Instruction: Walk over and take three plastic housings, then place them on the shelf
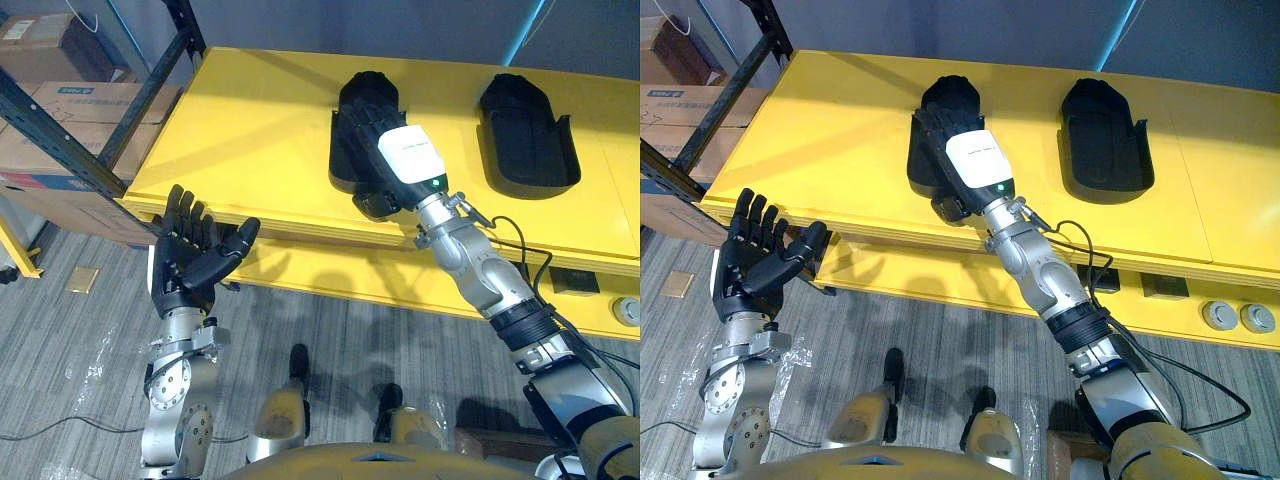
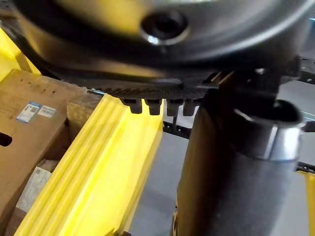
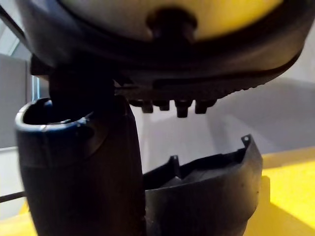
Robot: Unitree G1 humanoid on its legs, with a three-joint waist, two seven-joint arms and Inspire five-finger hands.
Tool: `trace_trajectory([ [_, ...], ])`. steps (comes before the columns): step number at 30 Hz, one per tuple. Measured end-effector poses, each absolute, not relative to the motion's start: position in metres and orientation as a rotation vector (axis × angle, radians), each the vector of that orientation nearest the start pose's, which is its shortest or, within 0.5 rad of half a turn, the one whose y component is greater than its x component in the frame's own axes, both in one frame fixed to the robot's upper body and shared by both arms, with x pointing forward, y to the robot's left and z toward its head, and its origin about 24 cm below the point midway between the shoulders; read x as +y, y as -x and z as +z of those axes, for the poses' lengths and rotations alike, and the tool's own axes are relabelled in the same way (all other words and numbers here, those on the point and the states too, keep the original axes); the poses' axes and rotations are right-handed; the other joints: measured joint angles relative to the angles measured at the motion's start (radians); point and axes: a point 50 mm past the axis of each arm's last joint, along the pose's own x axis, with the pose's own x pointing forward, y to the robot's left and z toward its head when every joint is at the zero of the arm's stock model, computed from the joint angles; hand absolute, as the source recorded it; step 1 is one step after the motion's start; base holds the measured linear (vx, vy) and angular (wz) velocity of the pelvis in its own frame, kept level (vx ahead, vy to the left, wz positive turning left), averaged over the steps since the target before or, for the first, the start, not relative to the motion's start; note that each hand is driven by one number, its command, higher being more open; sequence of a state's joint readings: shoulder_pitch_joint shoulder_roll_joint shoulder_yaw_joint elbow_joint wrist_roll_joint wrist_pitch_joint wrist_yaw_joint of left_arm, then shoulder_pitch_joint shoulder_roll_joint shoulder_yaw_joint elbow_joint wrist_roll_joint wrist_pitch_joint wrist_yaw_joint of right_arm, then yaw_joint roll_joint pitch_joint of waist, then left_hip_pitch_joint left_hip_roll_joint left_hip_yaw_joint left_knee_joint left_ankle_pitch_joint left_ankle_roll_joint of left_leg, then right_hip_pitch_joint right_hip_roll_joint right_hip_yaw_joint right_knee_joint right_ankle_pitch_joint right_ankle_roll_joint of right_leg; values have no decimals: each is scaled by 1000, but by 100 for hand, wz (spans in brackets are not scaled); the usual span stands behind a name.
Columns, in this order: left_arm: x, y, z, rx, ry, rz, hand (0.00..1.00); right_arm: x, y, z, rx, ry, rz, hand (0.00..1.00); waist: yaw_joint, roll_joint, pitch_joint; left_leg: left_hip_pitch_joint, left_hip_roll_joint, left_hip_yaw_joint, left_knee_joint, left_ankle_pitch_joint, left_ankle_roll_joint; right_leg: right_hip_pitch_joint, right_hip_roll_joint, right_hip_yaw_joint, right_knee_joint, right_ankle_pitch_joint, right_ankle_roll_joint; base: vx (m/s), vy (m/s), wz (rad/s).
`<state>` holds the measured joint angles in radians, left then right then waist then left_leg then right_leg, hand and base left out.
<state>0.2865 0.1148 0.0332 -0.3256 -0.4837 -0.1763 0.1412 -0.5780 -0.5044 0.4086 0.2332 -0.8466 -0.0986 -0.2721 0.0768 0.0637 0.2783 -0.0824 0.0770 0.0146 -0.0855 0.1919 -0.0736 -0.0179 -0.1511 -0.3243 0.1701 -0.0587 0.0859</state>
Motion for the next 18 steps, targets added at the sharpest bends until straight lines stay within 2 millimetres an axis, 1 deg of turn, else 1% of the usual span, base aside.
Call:
trace_trajectory([
  [11, 197, -194, 72, -211, 365, 223, 100, -130, -336, 154, -674, 1390, 58, 100, 0, 4, 6, -1, -1, -5, 0, 0, -1, -2, -3, -4, 5, -6, -3, 5, -6, 1],
  [15, 197, -194, 72, -212, 366, 222, 100, -129, -339, 162, -683, 1394, 34, 100, 1, 8, 21, -5, 0, -3, 1, 1, -1, -10, -3, -1, 13, -7, -4, 0, 0, 0],
  [18, 196, -194, 72, -209, 368, 220, 100, -128, -340, 165, -693, 1393, 31, 100, 0, 8, 21, -12, 0, -1, 1, 3, 0, -22, -3, 1, 21, -7, -3, 16, -33, -1],
])
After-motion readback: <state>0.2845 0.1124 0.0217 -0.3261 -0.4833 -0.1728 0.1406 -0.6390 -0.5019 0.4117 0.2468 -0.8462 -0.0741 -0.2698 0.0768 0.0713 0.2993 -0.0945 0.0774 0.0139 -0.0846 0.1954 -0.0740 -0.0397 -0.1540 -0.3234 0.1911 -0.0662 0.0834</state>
